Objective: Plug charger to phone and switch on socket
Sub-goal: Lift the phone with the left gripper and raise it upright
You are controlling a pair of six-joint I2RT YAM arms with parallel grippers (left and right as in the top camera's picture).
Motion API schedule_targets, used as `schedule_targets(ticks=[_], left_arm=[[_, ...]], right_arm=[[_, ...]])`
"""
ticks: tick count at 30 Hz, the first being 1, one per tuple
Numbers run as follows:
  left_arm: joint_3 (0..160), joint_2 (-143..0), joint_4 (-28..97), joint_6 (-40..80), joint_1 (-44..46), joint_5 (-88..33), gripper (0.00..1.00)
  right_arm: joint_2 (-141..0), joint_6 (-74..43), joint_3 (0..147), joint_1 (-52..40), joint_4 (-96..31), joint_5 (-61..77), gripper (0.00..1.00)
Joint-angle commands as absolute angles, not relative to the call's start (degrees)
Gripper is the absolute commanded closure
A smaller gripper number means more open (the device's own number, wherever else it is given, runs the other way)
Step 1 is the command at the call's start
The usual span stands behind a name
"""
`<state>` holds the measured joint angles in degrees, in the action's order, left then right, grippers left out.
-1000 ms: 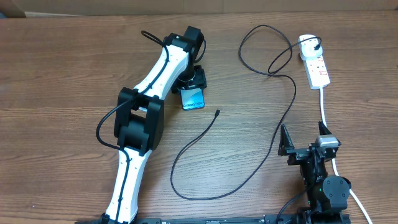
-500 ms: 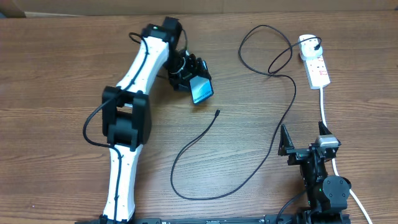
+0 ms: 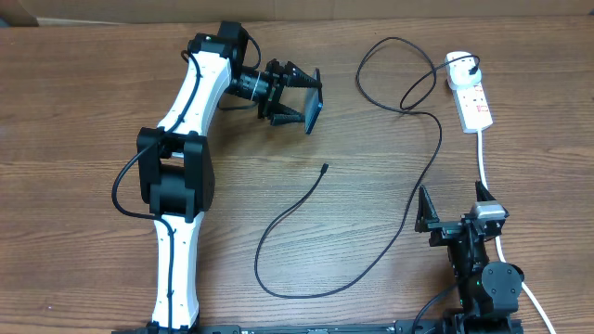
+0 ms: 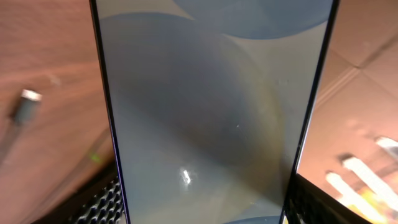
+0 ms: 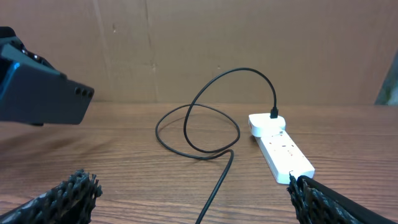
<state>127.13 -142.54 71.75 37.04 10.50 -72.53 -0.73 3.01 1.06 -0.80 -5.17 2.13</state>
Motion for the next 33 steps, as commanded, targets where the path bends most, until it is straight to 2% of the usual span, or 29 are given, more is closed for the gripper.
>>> schedule_targets(ticks=[1,14,23,29,33], left_arm=[[128.99,-142.69,71.55,39.46,10.50,-84.99,0.29],[128.97,-142.69,72.23,41.98,10.24,-88.03,0.32],[128.99,-142.69,70.46,48.93,8.16,-74.54,0.29],[129.14,-142.67,69.63,48.42,6.15,-75.02,0.30],[129.14,-142.61,69.65,46.15,5.91,-80.73,0.30]], right_arm=[[-0.16,3.07,0.47,-0.91,-4.82,1.74,0.00],[-0.16,3.07,0.47,-0.91,-4.82,1.74,0.00],[-0.16,3.07,0.47,-0.91,-4.82,1.74,0.00],[-0.16,3.07,0.47,-0.91,-4.82,1.74,0.00],[-0.16,3.07,0.47,-0.91,-4.82,1.74,0.00]])
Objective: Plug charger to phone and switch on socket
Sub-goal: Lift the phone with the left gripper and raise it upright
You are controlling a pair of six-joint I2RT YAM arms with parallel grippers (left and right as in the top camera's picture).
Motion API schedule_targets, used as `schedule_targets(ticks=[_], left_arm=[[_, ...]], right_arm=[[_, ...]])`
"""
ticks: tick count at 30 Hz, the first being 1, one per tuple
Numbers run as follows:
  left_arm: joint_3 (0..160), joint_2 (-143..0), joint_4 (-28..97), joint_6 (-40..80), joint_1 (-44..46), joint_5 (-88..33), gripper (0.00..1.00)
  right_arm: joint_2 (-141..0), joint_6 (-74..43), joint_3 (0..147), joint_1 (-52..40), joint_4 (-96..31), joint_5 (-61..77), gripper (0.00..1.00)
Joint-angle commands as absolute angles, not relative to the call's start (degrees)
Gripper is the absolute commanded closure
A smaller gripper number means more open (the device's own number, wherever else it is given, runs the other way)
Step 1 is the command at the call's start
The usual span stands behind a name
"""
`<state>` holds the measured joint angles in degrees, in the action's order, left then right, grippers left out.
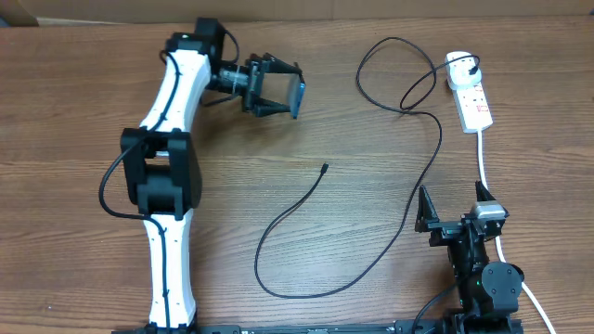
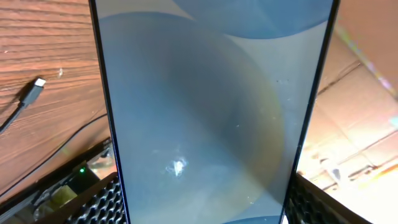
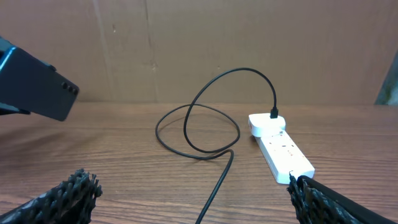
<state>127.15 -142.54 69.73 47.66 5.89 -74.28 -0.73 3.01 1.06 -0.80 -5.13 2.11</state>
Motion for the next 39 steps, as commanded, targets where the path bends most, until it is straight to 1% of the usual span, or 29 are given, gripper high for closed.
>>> schedule_targets(ticks=[1,3,10,15,17,31,39], left_arm=[[129.16,-142.47,70.06,44.95,5.91,-82.98,0.30],[129.16,-142.17,72.03,42.85,6.02,-84.14,0.30],[129.16,-137.78,88.42,27.14,6.02,-87.11,0.30],[129.16,-134.80,96.07,20.88,6.02,-87.24,0.30],[129.16,-133.80,96.84,19.31,6.02,-88.73,0.30],[129.16,-126.23,96.84,19.35,7.29,-89.45,0.31],[129.14,-124.84,96.82,23.86,8.23,-89.43,0.30]], right_arm=[[-0.16,3.07,0.47,-0.91,-4.82,1.74,0.00],[-0.16,3.07,0.47,-0.91,-4.82,1.74,0.00],[-0.16,3.07,0.47,-0.91,-4.82,1.74,0.00],[-0.16,3.07,0.47,-0.91,-4.82,1.74,0.00],[-0.16,3.07,0.47,-0.91,-4.82,1.74,0.00],[-0.16,3.07,0.47,-0.91,-4.82,1.74,0.00],[-0.16,3.07,0.47,-0.91,-4.82,1.74,0.00]])
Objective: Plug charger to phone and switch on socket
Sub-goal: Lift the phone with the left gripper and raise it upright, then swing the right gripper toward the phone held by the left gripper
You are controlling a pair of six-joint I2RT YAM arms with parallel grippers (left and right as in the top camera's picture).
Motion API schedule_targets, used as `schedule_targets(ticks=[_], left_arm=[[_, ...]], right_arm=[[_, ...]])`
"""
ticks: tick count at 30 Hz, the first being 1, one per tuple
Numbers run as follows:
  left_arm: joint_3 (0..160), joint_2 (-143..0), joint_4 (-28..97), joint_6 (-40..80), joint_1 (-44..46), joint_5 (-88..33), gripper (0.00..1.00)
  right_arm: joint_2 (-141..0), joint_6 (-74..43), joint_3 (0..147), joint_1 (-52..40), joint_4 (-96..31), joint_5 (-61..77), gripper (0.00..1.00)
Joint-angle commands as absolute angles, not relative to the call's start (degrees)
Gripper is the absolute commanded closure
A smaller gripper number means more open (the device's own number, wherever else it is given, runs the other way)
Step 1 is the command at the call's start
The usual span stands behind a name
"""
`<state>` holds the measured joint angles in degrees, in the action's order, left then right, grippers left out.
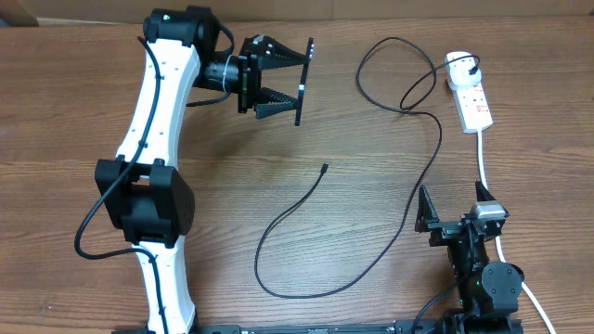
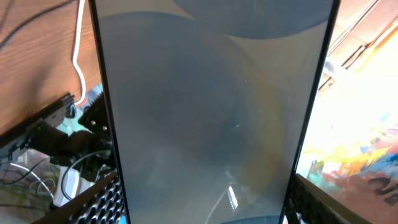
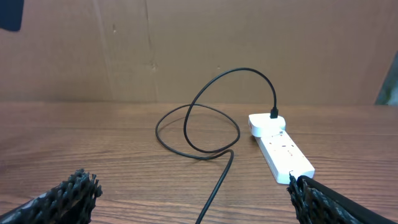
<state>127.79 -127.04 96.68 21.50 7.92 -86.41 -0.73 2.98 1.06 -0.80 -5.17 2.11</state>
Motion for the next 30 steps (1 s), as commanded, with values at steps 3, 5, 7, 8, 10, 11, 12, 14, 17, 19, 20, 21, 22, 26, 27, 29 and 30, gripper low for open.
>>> schedule_targets(ticks=[3,5,7,8,10,11,12,14,17,19,20,21,22,26,27,29,30], left_arm=[[129.14,-124.84,96.71,27.00,7.55,-89.43,0.30],[129.14,-124.84,95.68,28.08,6.79,-89.25,0.29],[129.14,-124.84,94.67,30.50,5.80,-86.52,0.29],[129.14,-124.84,94.00,31.59,5.37,-85.10,0.29],[129.14,-124.84,91.64,34.59,4.29,-80.64,0.29],[129.14,-124.84,90.32,36.32,3.92,-78.41,0.29],[129.16,-124.84,88.53,38.61,3.60,-75.90,0.29],[129.14,-124.81,84.36,42.15,3.05,-72.75,0.29],[129.16,-124.81,78.89,45.28,3.01,-72.44,0.29],[129.16,-124.81,76.12,47.40,3.14,-72.47,0.29],[129.16,-124.79,75.40,48.03,3.25,-72.47,0.29],[129.16,-124.81,74.61,48.51,3.44,-72.47,0.29],[129.14,-124.81,74.35,48.56,3.57,-72.47,0.28],[129.16,-124.81,74.28,48.90,3.95,-73.89,0.28],[129.16,-124.81,74.28,48.90,4.10,-75.18,0.28],[129.16,-124.81,74.30,48.93,4.14,-77.03,0.28],[129.16,-124.81,74.28,48.93,4.14,-77.76,0.28]], right_arm=[[-0.16,3.07,0.47,-0.91,-4.82,1.74,0.00],[-0.16,3.07,0.47,-0.91,-4.82,1.74,0.00],[-0.16,3.07,0.47,-0.91,-4.82,1.74,0.00],[-0.16,3.07,0.47,-0.91,-4.82,1.74,0.00],[-0.16,3.07,0.47,-0.91,-4.82,1.74,0.00],[-0.16,3.07,0.47,-0.91,-4.82,1.74,0.00],[-0.16,3.07,0.47,-0.91,-4.82,1.74,0.00],[-0.16,3.05,0.47,-0.91,-4.60,1.85,0.00],[-0.16,3.03,0.47,-0.91,-3.31,9.87,0.00],[-0.16,3.03,0.47,-0.91,-2.59,23.18,0.00],[-0.16,3.03,0.47,-0.91,-2.63,29.36,0.00],[-0.16,3.05,0.47,-0.91,-2.76,40.53,0.00],[-0.16,3.05,0.47,-0.91,-2.72,47.03,0.00],[-0.16,3.05,0.47,-0.97,4.84,70.63,0.00],[-0.16,3.07,0.47,-0.97,8.73,77.56,0.00],[-0.16,2.48,0.47,-0.97,15.42,80.20,0.00],[-0.16,0.58,0.47,-0.97,18.50,79.50,0.00]])
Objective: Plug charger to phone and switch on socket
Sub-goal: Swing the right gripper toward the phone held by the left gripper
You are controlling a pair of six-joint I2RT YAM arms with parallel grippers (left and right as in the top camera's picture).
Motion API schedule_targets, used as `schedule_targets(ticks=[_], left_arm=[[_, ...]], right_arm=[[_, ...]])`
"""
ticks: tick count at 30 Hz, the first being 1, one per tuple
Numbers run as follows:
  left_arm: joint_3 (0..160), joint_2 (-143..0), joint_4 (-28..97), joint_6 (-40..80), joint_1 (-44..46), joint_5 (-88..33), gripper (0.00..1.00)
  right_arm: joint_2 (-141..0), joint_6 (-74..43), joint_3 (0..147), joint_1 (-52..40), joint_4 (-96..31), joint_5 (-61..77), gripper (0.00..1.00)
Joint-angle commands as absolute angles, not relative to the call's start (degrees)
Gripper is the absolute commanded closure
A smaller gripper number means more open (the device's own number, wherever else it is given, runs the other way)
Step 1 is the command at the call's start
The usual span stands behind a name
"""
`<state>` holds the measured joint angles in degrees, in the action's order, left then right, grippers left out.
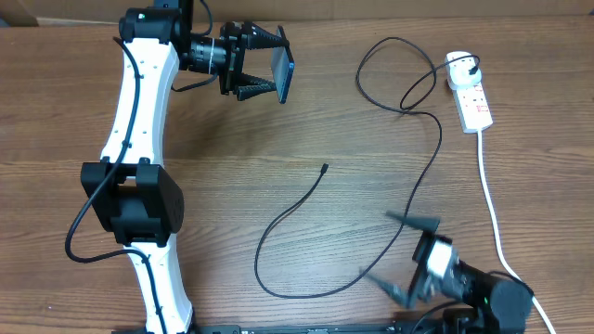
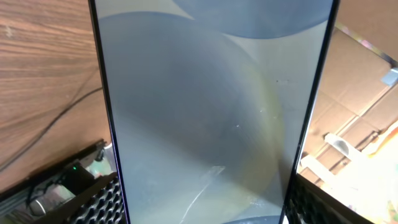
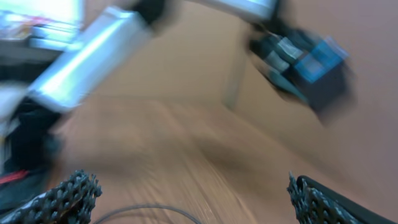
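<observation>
The phone (image 1: 282,72) hangs above the table's far left, my left gripper (image 1: 271,67) shut on it. Its glass face fills the left wrist view, phone (image 2: 205,106) pinched between the fingers (image 2: 102,205). The black charger cable's free plug (image 1: 324,167) lies mid-table; the cable loops back to the adapter (image 1: 457,63) in the white socket strip (image 1: 473,100). My right gripper (image 1: 401,252) stands open at the front right, blurred, nothing in it. In the right wrist view, right gripper (image 3: 193,202) faces the left arm and phone (image 3: 317,68).
The strip's white lead (image 1: 490,190) runs down the right side to the front edge. The black cable (image 1: 306,292) curves across the front middle, close to my right gripper. A cardboard wall backs the table.
My left gripper carried the phone a little left and back and turned it. My right gripper, still before, has swung from facing the socket strip toward the left and is blurred.
The left gripper stayed shut on the phone throughout, holding it over the far left and turning it differently at each moment. The right gripper rested open at the front right facing the strip, and only now has turned left. The cable has not moved.
</observation>
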<state>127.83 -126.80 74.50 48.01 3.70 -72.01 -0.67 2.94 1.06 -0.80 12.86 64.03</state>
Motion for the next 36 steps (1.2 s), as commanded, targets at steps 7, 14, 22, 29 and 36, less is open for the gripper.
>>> schedule_targets(ticks=[7,14,22,29,36], left_arm=[[129.16,-124.81,74.04,48.93,4.14,-77.78,0.28],[129.16,-124.81,72.97,48.86,4.16,-77.80,0.27],[129.16,-124.81,72.97,48.58,4.16,-77.80,0.27],[129.16,-124.81,72.95,48.01,4.51,-77.78,0.27],[129.16,-124.81,72.95,48.47,4.54,-77.80,0.27]], right_arm=[[-0.16,-24.77,1.30,-0.93,40.69,61.49,0.00],[-3.46,-25.45,14.96,-0.91,26.02,51.86,0.00],[-11.79,-29.21,31.99,-1.13,30.98,67.44,0.00],[-13.43,-35.62,33.12,-1.13,36.36,54.92,0.00],[-24.82,-30.94,46.98,0.95,7.68,49.19,0.00]])
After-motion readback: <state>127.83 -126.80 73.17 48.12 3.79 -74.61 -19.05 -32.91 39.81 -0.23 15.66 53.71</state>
